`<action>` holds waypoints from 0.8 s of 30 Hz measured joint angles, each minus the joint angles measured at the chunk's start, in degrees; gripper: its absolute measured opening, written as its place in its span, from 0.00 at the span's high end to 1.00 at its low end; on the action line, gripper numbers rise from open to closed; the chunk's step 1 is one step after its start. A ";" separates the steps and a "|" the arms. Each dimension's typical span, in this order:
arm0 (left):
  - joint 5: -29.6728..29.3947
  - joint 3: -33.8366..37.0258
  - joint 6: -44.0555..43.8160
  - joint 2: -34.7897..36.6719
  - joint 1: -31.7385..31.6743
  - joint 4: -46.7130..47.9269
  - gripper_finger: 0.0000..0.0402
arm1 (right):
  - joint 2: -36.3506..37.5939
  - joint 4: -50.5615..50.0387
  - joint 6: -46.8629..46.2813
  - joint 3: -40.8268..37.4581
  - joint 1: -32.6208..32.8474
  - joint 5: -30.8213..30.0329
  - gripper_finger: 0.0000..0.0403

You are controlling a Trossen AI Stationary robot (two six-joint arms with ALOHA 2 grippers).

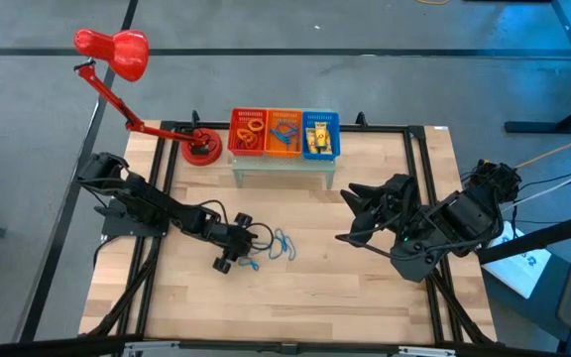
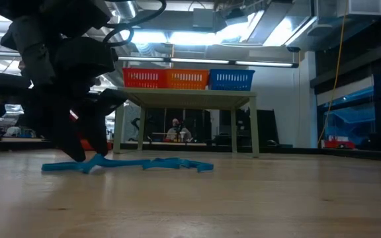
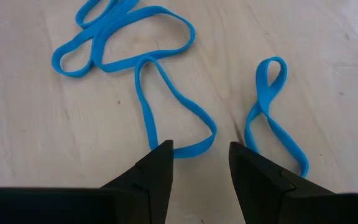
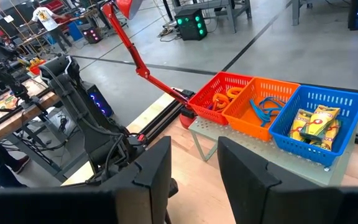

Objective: Pick & Place Office Desk Supplies
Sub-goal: Put the blue rubber band into the orange bin on the shelf

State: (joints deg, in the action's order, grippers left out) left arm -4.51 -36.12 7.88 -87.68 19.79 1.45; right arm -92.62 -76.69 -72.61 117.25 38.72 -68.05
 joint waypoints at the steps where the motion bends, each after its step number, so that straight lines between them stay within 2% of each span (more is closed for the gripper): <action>1: 0.00 0.00 0.00 0.01 0.00 0.00 0.62 | 0.00 0.00 0.02 0.00 0.00 0.00 0.67; 15: -1.97 0.00 4.85 0.01 -0.09 -3.34 0.62 | 0.00 0.00 -0.01 0.00 0.00 0.00 0.67; 24: -0.45 0.00 4.76 0.02 -2.37 -3.43 0.66 | 0.00 0.00 -0.01 0.00 0.00 0.00 0.67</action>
State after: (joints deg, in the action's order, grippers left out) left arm -4.97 -36.12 12.64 -87.66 17.43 -1.98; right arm -92.62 -76.69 -72.62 117.25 38.72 -68.05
